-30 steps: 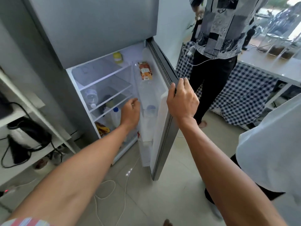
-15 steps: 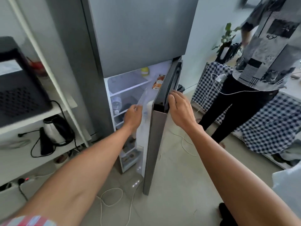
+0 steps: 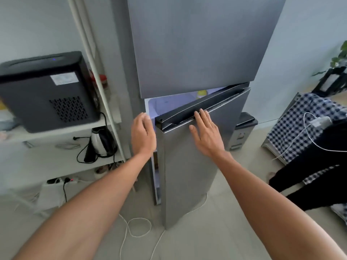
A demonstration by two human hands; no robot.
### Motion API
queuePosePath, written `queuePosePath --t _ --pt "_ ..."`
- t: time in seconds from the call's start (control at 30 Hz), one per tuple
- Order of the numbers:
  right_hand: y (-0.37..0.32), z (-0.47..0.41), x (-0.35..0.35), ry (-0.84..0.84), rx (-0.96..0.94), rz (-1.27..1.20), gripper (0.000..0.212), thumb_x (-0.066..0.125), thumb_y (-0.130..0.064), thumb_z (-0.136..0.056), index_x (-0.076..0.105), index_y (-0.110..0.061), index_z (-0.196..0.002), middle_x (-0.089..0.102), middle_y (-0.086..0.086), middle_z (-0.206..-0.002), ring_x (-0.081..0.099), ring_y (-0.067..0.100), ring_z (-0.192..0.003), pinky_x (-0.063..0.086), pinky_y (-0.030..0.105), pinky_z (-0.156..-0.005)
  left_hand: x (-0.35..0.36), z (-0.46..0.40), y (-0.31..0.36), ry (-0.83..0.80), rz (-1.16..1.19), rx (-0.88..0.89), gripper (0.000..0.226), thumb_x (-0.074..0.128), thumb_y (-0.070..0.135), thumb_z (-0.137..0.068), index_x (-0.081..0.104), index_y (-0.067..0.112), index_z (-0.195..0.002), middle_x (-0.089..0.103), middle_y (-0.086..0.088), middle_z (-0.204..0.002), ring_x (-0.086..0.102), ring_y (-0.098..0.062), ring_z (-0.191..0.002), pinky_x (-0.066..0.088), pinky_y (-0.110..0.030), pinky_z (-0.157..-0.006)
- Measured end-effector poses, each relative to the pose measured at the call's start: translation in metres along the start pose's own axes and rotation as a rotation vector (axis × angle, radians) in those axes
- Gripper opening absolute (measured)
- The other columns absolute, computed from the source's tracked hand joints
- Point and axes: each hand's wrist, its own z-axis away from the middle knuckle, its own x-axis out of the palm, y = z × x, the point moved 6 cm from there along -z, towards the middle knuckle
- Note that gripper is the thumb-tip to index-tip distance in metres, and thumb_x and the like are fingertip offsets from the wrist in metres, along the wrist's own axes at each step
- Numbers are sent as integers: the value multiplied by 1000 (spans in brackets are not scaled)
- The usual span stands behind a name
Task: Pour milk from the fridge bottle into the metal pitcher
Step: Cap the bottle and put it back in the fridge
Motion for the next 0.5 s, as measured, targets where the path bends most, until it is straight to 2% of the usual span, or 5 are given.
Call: queuePosePath --t 0.03,0.1,0.23,0.4,0.5 --pt "0 -4 5 -9 -18 -5 63 35 -43 -111 23 -13 -165 14 4 -173 3 20 -160 21 41 -124 -3 1 4 36 -59 85 33 41 27 -110 62 9 -128 59 5 -133 50 -8 -123 36 -27 -110" --pt "-1 -11 13 -34 -58 11 65 38 -36 -110 17 -8 -165 11 7 -173 2 23 -160 22 42 -123 -3 5 15 38 -205 245 39 46 26 -108 57 5 -138 52 -4 -150 44 -18 -139 28 -26 -117" --pt "-3 -26 25 -113 -112 63 70 39 -26 -108 5 -5 -165 1 10 -173 -4 26 -160 17 44 -126 12 22 27 -83 -487 455 49 49 28 -105 49 5 -148 40 -9 -161 31 -25 -150 25 -37 -122" --pt "-6 -40 31 -221 -157 154 73 35 -26 -109 -8 -6 -164 -14 9 -172 -13 26 -158 6 47 -128 40 27 20 -249 -905 431 67 39 37 -106 21 4 -161 11 -12 -170 2 -26 -158 8 -45 -127" --pt "-10 -50 35 -297 -164 185 75 34 -30 -109 -12 -6 -163 -18 10 -171 -16 27 -158 4 49 -128 51 20 14 -341 -987 363 71 32 42 -108 7 5 -163 -2 -11 -171 -6 -23 -158 1 -42 -127"
